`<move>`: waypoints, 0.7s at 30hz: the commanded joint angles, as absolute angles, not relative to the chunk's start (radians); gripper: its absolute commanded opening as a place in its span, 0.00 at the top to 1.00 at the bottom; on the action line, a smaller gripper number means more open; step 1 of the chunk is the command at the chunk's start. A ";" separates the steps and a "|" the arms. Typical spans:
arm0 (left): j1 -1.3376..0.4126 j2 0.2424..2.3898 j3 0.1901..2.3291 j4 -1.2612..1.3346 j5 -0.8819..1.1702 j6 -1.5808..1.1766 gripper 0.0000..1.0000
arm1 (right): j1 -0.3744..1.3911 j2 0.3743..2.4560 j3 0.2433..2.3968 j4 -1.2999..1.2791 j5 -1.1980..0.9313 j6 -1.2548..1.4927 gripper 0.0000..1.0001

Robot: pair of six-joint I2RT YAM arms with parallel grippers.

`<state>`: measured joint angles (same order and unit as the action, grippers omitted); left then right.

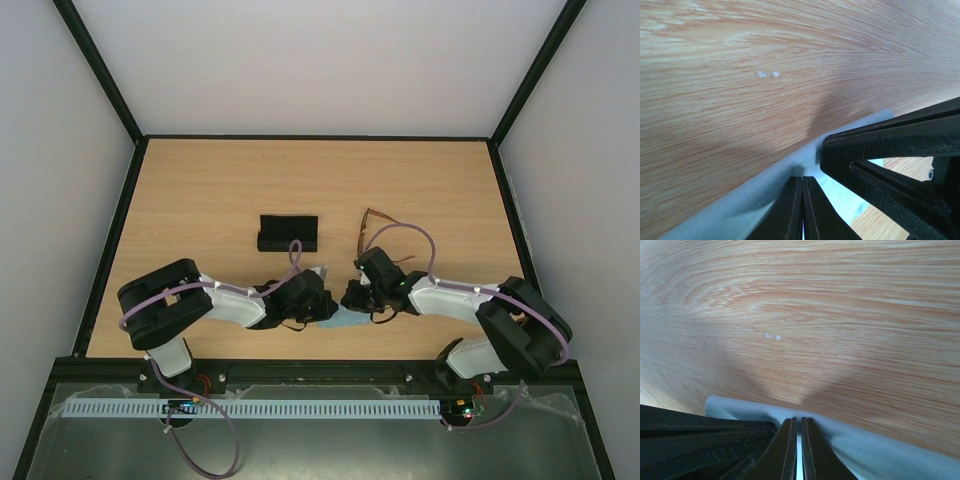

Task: Organize the sunglasses
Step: Adjust the glasses cleaning cloth at the center of the board.

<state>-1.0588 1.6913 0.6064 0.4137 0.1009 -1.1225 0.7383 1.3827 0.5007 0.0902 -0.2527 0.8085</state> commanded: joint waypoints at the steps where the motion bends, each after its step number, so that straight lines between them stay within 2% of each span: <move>1: -1.048 1.696 0.616 0.416 0.081 -1.118 0.98 | 0.723 1.397 0.482 0.069 -0.237 0.788 0.94; 21: -1.041 1.656 0.601 0.376 0.069 -1.103 0.98 | 0.660 1.256 0.434 -0.090 -0.131 0.738 0.94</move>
